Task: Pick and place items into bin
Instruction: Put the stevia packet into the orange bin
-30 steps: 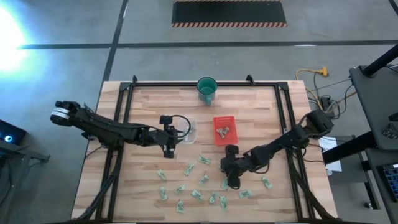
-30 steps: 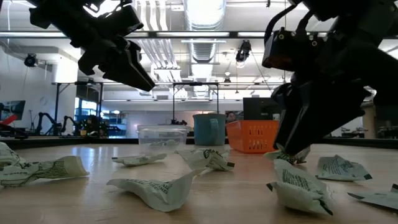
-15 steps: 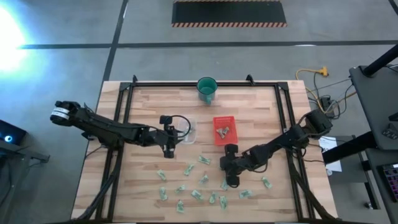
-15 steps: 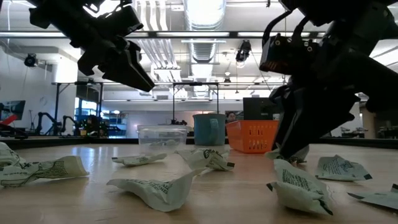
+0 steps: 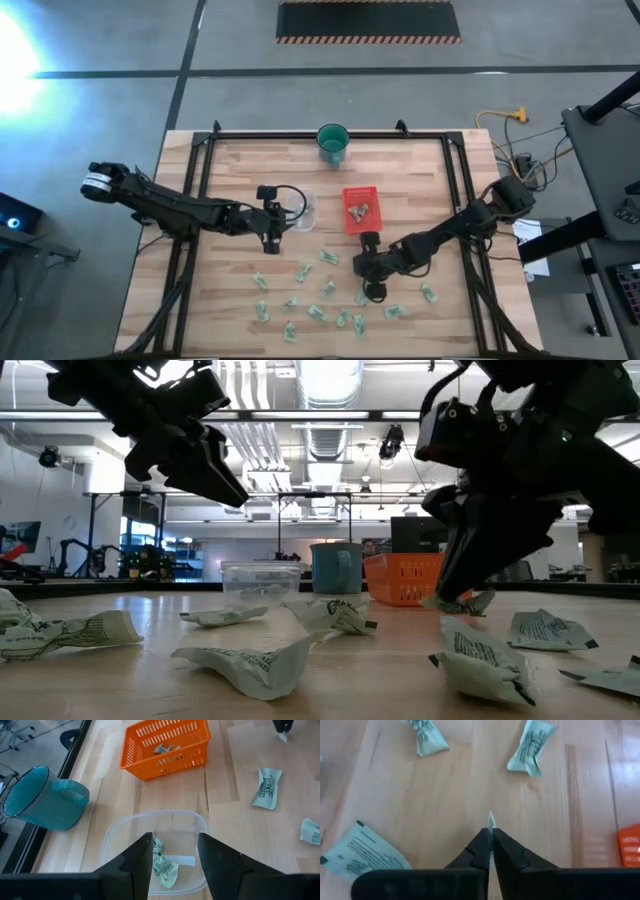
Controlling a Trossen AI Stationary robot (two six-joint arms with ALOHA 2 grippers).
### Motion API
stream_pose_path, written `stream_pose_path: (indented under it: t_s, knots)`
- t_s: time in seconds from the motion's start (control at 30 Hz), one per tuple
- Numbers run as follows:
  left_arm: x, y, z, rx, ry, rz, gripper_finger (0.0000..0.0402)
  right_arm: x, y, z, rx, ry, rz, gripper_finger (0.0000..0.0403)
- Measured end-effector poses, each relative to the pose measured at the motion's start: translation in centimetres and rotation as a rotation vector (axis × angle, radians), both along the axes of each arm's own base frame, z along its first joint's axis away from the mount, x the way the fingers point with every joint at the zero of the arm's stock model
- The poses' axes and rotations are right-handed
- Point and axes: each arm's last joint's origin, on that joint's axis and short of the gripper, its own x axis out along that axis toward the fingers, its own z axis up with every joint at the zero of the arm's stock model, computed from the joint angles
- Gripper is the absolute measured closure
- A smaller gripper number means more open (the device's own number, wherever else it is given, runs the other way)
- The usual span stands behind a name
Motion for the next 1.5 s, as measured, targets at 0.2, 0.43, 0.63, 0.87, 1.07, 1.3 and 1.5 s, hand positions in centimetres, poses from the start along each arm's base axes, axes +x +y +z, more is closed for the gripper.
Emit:
stream_pose_path:
  t_s: [0.2, 0.43, 0.63, 0.87, 1.07, 1.3, 1.5]
  knots:
    - [0.0, 0.0, 0.0, 0.000, -0.001, 0.000, 0.0260, 0.7, 0.3, 0.9, -0.027, -0.020, 0.041, 0.0394]
    - [0.0, 0.0, 0.0, 0.000, -0.001, 0.000, 0.0260, 1.5, 0.2, 2.9, -0.210, 0.008, 0.021, 0.0394]
    - [0.0, 0.0, 0.0, 0.000, -0.002, 0.001, 0.0260, 1.9, -0.3, 5.0, -0.445, 0.024, -0.078, 0.0394]
    - [0.0, 0.0, 0.0, 0.000, -0.004, 0.001, 0.0260, 2.1, -2.0, 5.8, -0.565, 0.026, -0.211, 0.0394]
    - [0.0, 0.0, 0.0, 0.000, -0.003, 0.001, 0.0260, 1.7, -5.3, 4.0, -0.570, 0.098, -0.324, 0.0394]
    - [0.1, 0.0, 0.0, 0.000, -0.003, 0.000, 0.0260, 0.6, -7.7, 2.1, -0.565, 0.160, -0.425, 0.0394]
    - [0.1, 0.0, 0.0, 0.000, -0.003, 0.000, 0.0260, 0.7, -7.6, 2.3, -0.560, 0.148, -0.424, 0.0394]
